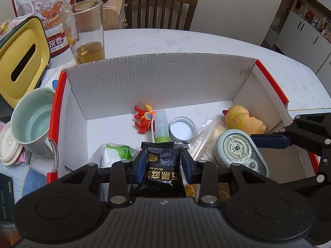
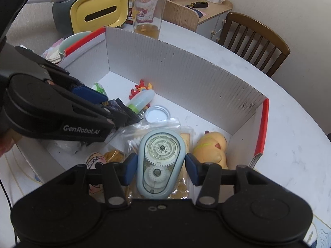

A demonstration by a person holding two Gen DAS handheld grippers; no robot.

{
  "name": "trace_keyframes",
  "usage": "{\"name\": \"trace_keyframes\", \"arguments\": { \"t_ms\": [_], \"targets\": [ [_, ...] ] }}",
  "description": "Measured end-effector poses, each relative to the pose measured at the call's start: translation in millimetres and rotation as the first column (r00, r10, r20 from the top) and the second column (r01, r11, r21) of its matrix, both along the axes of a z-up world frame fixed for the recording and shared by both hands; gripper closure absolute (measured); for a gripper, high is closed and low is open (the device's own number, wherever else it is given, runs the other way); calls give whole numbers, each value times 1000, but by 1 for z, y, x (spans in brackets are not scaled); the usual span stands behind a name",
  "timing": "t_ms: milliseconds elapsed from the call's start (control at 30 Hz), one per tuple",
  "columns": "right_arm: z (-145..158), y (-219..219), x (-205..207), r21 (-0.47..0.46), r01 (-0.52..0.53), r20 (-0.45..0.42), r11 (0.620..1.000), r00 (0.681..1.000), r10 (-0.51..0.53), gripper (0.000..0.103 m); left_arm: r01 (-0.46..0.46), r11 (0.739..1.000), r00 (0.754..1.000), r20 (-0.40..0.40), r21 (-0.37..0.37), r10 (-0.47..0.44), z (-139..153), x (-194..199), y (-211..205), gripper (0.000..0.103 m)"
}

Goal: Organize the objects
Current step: 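Lower both items into the box and open both grippers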

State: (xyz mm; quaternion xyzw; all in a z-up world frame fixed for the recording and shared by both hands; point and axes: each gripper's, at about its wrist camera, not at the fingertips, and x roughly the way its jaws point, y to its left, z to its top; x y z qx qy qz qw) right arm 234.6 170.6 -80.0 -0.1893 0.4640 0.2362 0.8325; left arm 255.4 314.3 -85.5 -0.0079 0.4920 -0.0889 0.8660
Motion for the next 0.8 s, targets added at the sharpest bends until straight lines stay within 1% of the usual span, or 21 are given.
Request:
{"name": "trace_keyframes", "arguments": {
  "t_ms": [233, 367, 400, 433, 467, 533, 567, 800],
  "targets": [
    [1, 0, 0, -3, 0, 1, 1000, 1000, 0, 53, 12, 1000, 999, -32, 7, -11, -3, 1, -3, 68],
    [3, -1, -2, 0, -3, 9, 1000, 1000, 3, 50, 3, 1000, 999, -45, 6, -3, -3, 2, -2, 67],
    [5, -2, -3, 3, -2, 11, 1000, 1000, 2, 49, 1, 1000, 999, -46, 6, -1, -3, 2, -2, 65],
    [6, -4, -4, 6, -1, 15, 1000, 1000, 1, 46, -2, 1000, 999, -45, 3, 2, -3, 1, -1, 61],
    [7, -5, -4, 11, 0, 19, 1000, 1000, 0, 43, -6, 1000, 999, -42, -1, 6, -2, 0, 0, 53],
    [11, -9, -6, 22, 4, 28, 1000, 1000, -4, 41, -12, 1000, 1000, -26, -4, 12, 1, -2, 1, 44],
    [12, -11, -7, 27, 6, 31, 1000, 1000, -7, 41, -12, 1000, 1000, -18, -5, 12, 2, -3, 1, 42],
    [23, -24, -14, 67, 33, 42, 997, 998, -36, 40, -4, 1000, 1000, 21, -13, 4, 11, -19, -1, 41]
  ]
}}
